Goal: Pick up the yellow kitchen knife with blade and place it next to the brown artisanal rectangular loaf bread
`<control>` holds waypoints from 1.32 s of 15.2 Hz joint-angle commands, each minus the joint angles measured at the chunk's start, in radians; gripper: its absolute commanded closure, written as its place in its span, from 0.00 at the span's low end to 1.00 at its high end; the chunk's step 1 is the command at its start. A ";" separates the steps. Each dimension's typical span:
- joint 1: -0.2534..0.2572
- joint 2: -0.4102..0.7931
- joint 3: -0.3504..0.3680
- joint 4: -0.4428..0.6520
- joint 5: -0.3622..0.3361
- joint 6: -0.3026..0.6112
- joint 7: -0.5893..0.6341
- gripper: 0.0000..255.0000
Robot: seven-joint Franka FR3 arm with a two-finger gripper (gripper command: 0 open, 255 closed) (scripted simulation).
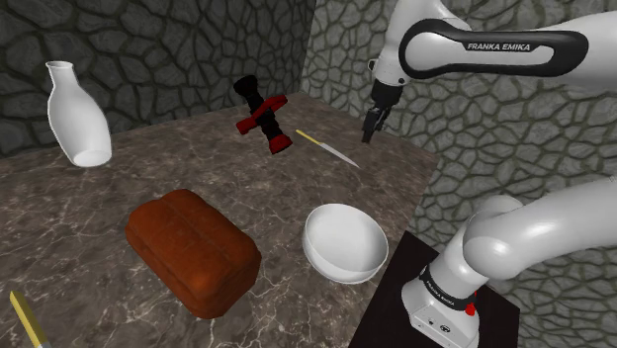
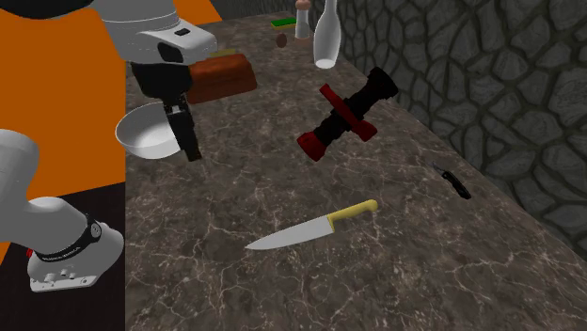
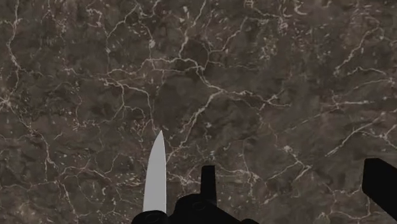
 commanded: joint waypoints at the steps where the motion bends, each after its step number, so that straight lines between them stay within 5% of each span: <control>1: -0.006 0.079 -0.017 0.038 -0.008 0.034 -0.022 0.00; 11: -0.033 0.492 -0.080 0.308 -0.005 0.135 -0.129 0.00; 20: -0.070 0.877 -0.102 0.672 0.035 0.116 -0.224 0.00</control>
